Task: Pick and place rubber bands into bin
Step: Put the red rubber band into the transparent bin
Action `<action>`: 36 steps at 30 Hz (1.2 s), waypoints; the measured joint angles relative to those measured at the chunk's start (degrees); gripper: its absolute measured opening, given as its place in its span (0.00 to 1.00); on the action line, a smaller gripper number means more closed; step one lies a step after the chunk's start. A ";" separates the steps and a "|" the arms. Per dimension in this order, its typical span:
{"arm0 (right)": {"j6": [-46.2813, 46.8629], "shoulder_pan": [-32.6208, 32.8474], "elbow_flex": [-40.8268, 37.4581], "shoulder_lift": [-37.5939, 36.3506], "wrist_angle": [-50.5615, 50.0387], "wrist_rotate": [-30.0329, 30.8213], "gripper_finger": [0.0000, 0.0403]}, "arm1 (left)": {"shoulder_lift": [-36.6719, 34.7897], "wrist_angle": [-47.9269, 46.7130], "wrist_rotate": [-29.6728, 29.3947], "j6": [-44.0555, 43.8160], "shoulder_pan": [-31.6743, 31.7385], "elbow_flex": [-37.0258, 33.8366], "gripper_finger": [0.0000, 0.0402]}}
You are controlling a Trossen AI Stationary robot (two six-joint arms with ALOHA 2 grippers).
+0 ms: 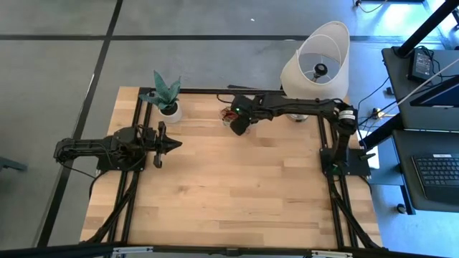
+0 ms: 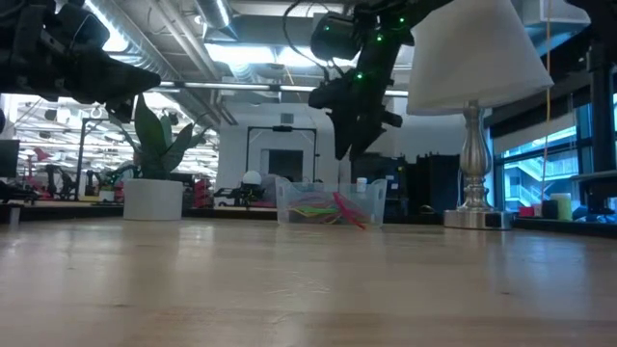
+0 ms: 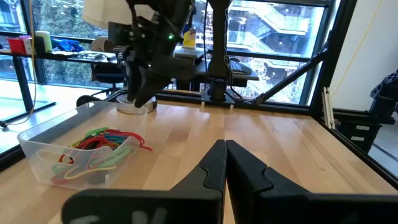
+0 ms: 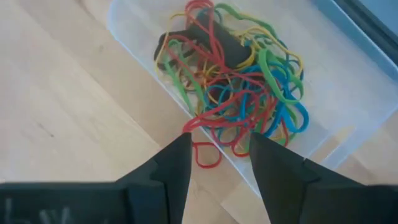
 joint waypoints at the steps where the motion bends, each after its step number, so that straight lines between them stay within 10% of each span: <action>1: 0.75 0.11 0.00 0.17 -0.03 -0.04 0.41 | 0.00 0.00 0.00 0.00 0.00 0.00 0.01; 36: 21.21 0.05 0.25 10.05 7.62 -1.48 0.25 | 0.00 0.02 0.00 0.00 0.02 0.00 0.01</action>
